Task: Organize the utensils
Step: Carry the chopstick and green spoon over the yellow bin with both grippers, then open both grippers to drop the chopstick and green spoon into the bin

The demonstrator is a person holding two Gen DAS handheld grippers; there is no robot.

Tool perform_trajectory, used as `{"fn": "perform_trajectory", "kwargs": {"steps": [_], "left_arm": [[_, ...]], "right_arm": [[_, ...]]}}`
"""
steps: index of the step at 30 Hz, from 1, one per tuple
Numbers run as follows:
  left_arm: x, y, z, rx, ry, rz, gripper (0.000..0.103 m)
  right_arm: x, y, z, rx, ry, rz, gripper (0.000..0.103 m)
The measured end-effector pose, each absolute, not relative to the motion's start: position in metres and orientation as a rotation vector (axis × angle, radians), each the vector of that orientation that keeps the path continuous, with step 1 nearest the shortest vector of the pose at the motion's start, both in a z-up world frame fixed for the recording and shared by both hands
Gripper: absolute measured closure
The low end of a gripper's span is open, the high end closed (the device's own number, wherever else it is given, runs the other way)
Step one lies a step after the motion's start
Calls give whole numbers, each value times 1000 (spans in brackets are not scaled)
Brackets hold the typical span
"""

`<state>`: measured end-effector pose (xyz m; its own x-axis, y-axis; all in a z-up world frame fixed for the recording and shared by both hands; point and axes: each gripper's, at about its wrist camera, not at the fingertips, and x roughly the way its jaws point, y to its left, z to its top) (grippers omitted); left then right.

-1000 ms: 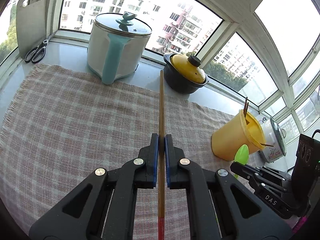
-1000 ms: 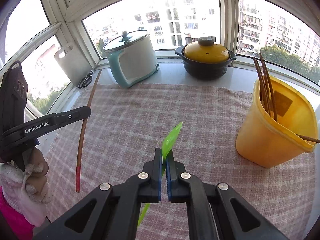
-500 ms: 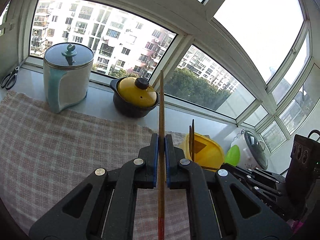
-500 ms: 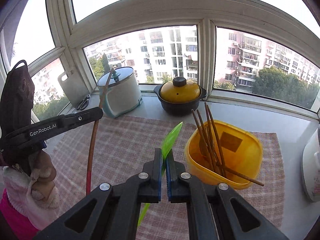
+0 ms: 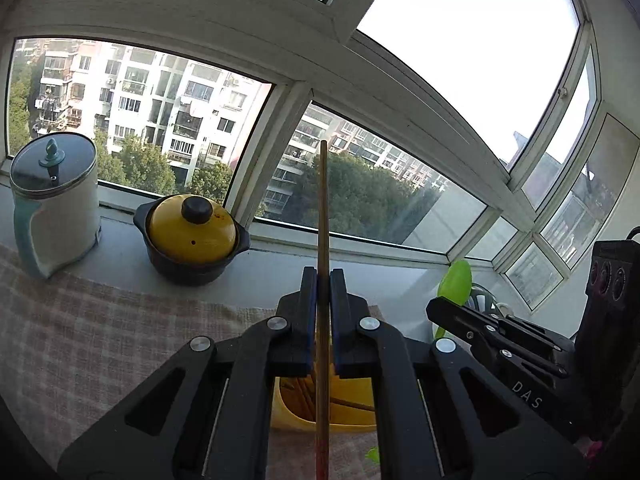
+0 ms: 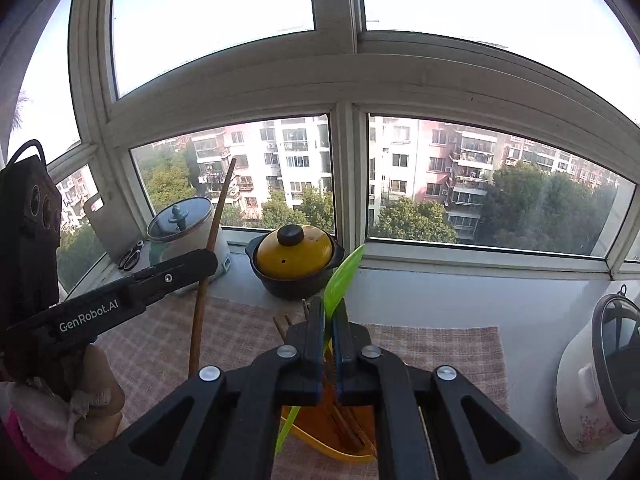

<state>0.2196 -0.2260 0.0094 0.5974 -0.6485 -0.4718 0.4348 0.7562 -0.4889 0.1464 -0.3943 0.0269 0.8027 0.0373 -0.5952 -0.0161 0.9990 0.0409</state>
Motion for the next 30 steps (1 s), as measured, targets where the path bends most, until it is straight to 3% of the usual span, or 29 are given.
{"fn": "perform_trajectory", "kwargs": {"steps": [11, 25, 28, 30], "left_arm": [[237, -267, -9, -313, 561, -617, 99], [233, -282, -46, -217, 607, -604, 99], [231, -279, -46, -207, 631, -601, 99], [230, -273, -44, -216, 644, -595, 99]], "right_arm": [[180, -422, 18, -27, 611, -29, 102], [191, -430, -29, -73, 669, -41, 101], [186, -429, -30, -52, 682, -33, 73], [180, -431, -30, -33, 683, -29, 72]]}}
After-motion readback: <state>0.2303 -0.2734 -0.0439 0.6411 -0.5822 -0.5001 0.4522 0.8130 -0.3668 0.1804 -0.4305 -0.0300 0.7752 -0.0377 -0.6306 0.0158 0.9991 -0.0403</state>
